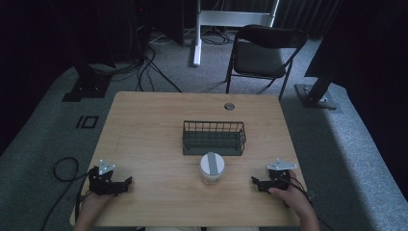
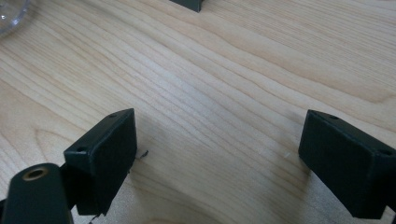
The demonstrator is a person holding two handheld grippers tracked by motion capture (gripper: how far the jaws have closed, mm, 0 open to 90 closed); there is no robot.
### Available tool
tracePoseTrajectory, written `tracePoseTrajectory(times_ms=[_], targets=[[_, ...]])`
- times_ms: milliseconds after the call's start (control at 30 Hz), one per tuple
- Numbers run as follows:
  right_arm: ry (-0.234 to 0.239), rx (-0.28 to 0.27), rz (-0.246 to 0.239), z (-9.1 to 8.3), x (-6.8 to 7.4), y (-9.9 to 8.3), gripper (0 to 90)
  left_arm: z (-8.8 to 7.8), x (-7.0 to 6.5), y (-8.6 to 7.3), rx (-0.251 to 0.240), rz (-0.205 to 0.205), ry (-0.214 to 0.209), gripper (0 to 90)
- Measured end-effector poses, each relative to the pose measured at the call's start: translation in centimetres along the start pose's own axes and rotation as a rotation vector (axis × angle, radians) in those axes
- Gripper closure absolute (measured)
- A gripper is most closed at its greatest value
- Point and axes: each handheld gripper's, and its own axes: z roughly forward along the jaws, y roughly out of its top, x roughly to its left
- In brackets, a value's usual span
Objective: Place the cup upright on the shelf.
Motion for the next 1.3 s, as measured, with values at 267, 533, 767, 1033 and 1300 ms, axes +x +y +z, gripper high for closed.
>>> tracePoseTrajectory(times_ms=[267, 533, 767, 1033, 1300], targets=[[0.0, 0.0, -0.001, 0.0, 0.0, 0.0, 11.1, 0.0, 0.1, 0.0, 0.0, -0.014, 0.011, 0.5], [0.0, 0.0, 0.0, 0.0, 0.0, 0.0, 11.1, 0.0, 0.1, 0.0, 0.0, -0.014, 0.011, 0.5], [0.0, -0.001, 0.0, 0.0, 0.0, 0.0, 11.2, 0.0, 0.1, 0.0, 0.0, -0.014, 0.011, 0.5], [-0.003, -0.001, 0.003, -0.1, 0.3, -0.1, 11.2, 0.0, 0.0, 0.0, 0.0, -0.011, 0.007, 0.5], [0.042, -0.01, -0.004, -0.1, 1.1, 0.0, 12.8, 0.0, 0.0, 0.0, 0.0, -0.01, 0.006, 0.5]])
